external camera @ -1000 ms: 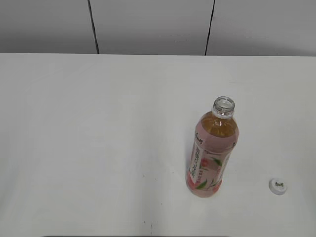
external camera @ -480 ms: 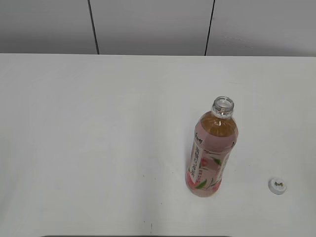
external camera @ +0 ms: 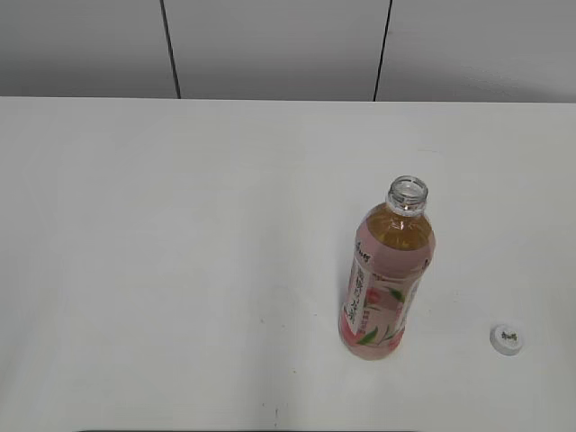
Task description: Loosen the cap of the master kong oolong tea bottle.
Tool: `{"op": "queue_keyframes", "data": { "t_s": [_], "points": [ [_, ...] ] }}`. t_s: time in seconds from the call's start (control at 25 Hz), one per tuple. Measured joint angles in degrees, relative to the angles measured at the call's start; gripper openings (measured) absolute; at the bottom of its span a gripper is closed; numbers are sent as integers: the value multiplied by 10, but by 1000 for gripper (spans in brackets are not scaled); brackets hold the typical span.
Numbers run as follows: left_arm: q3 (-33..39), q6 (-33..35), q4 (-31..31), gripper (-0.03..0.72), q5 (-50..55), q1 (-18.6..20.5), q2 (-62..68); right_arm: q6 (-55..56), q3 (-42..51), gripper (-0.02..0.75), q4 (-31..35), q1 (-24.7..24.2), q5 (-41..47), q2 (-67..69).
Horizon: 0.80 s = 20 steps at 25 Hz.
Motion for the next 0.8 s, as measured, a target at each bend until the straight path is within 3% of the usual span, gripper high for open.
{"op": "queue_keyframes", "data": {
  "t_s": [0.52, 0.6, 0.8],
  "points": [
    [1, 0, 0, 242, 0, 4, 0, 0, 0, 435, 0, 0, 0, 0],
    [1, 0, 0, 241, -1, 26, 0, 0, 0, 435, 0, 0, 0, 0],
    [1, 0, 0, 241, -1, 128, 0, 0, 0, 435, 0, -22, -1, 0]
  ]
}}
